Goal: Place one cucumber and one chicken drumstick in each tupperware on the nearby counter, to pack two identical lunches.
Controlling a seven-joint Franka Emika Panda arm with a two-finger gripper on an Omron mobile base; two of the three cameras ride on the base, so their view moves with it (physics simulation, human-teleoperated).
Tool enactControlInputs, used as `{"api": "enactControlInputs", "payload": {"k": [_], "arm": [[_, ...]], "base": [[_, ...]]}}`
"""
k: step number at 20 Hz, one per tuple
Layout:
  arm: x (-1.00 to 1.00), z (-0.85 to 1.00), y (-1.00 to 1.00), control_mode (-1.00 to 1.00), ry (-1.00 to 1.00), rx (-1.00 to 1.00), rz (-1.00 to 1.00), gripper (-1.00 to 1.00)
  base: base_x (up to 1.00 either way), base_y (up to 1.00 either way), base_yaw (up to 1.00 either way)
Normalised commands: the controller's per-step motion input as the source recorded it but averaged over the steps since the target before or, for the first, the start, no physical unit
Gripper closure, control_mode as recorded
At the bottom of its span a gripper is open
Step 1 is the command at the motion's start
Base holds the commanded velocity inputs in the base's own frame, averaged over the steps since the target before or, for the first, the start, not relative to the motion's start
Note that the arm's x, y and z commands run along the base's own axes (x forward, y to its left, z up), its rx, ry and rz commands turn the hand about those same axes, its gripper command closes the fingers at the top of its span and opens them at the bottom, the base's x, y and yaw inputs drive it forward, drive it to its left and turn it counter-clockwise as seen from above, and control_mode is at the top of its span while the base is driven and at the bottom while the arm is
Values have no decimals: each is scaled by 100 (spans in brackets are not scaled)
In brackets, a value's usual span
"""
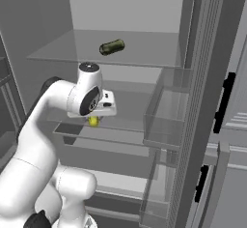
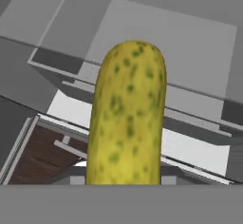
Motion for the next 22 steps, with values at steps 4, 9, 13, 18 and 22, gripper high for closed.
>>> {"api": "enactControlInputs", "payload": {"k": [4, 9, 13, 18, 22], "arm": [[-89, -3, -8, -100, 21, -18, -10, 100], [-100, -22, 0, -100, -13, -9, -3, 100], [-100, 6, 0, -100, -26, 4, 1, 100], [-46, 31, 0, -100, -11, 3, 1, 100], [0, 0, 0, -100, -1, 0, 0, 100]], "base": [[0, 0, 0], [0, 0, 0], [0, 0, 0], [0, 0, 0], [0, 0, 0]]}}
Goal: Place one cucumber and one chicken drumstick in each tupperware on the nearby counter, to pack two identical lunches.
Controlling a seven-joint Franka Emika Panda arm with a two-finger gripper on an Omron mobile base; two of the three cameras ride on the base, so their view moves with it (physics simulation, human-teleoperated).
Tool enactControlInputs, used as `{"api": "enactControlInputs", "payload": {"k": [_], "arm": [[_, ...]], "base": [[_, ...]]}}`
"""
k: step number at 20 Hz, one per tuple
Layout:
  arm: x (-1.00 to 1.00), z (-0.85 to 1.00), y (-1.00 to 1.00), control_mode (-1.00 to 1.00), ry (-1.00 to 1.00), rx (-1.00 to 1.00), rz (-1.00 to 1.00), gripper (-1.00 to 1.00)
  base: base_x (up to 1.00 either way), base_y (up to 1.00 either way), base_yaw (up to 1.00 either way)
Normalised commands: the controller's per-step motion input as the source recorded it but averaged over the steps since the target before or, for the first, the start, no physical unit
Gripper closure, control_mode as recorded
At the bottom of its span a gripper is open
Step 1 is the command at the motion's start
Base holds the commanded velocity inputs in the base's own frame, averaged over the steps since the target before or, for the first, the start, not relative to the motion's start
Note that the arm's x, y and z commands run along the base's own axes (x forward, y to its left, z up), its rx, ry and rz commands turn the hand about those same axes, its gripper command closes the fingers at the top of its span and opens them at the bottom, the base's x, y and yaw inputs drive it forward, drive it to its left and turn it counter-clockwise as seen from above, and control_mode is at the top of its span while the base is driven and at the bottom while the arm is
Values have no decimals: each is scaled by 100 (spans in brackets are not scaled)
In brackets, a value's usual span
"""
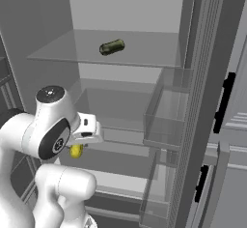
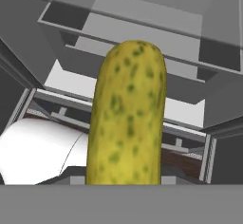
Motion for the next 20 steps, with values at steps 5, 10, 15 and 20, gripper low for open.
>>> {"api": "enactControlInputs", "payload": {"k": [5, 10, 15, 20], "arm": [[-10, 0, -2, 100, 0, 0, 0, 100], [0, 0, 0, 100, 0, 0, 0, 100], [0, 0, 0, 100, 0, 0, 0, 100], [0, 0, 0, 100, 0, 0, 0, 100]], "base": [[-59, -24, -3], [-100, -33, -1], [-100, -33, -5], [-78, -50, -45]]}}
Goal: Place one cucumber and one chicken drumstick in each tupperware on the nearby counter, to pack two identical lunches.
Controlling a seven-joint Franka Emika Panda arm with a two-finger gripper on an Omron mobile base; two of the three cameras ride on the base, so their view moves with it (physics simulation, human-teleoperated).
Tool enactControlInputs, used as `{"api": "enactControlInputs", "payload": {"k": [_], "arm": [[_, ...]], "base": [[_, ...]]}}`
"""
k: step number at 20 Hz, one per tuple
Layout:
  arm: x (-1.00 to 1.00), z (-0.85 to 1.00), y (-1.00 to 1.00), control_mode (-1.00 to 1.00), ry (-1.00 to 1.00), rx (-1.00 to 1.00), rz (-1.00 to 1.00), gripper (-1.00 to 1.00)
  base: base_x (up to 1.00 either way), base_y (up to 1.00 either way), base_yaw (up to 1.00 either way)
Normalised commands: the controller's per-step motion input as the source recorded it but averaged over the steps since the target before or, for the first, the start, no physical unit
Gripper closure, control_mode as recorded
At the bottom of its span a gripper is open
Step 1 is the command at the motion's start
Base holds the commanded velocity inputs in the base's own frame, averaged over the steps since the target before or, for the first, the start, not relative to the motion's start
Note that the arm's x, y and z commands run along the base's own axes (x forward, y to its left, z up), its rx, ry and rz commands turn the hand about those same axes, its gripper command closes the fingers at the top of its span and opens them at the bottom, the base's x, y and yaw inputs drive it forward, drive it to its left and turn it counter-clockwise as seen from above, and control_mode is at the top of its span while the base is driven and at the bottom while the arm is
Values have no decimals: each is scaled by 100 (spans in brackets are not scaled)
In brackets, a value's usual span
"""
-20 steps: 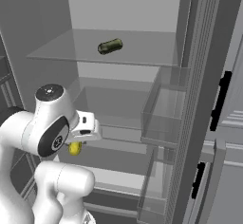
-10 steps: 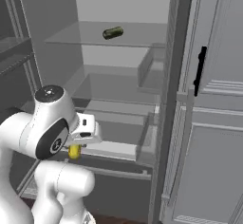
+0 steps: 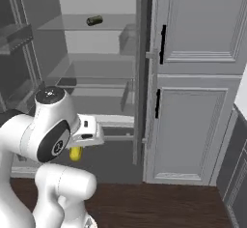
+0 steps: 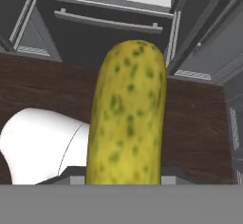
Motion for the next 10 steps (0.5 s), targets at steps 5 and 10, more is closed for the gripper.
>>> {"api": "enactControlInputs", "payload": {"k": [5, 10], "arm": [[0, 0, 0, 100, 0, 0, 0, 100], [0, 0, 0, 100, 0, 0, 0, 100]], "base": [[-22, -64, -65], [32, -59, -67]]}}
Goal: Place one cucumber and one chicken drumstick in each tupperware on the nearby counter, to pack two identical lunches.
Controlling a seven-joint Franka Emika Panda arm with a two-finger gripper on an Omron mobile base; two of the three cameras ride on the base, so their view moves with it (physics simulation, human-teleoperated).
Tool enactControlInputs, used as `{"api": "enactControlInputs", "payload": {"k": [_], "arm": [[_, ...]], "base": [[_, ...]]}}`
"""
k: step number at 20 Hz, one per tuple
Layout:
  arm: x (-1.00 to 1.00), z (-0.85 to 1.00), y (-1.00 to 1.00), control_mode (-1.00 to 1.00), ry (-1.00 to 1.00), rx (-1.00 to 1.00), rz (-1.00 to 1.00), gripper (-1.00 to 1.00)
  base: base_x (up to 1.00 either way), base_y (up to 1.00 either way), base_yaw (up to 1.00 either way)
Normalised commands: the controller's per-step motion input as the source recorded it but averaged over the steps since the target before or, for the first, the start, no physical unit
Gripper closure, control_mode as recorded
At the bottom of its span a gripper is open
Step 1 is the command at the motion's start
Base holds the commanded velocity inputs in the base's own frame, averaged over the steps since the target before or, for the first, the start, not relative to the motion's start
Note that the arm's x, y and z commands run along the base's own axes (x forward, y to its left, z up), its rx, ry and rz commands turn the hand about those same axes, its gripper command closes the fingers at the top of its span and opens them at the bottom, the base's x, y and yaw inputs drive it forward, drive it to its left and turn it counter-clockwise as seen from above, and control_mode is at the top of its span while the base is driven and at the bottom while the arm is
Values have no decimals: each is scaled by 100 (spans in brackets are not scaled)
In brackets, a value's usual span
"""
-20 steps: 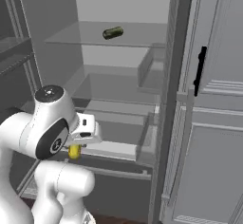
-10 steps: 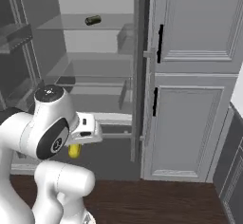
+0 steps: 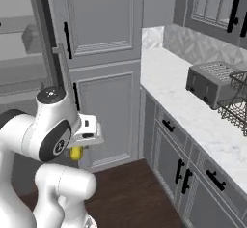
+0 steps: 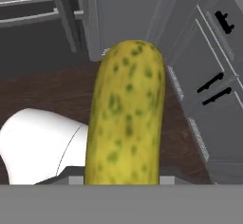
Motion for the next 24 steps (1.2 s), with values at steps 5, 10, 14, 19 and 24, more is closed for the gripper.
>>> {"api": "enactControlInputs", "payload": {"k": [5, 10, 14, 19, 24], "arm": [[0, 0, 0, 100, 0, 0, 0, 100], [0, 0, 0, 100, 0, 0, 0, 100], [0, 0, 0, 100, 0, 0, 0, 100], [0, 0, 0, 100, 0, 0, 0, 100], [0, 0, 0, 100, 0, 0, 0, 100]], "base": [[19, -41, -74], [4, -16, -81], [7, -6, -82], [20, -8, -74], [85, -37, -32]]}}
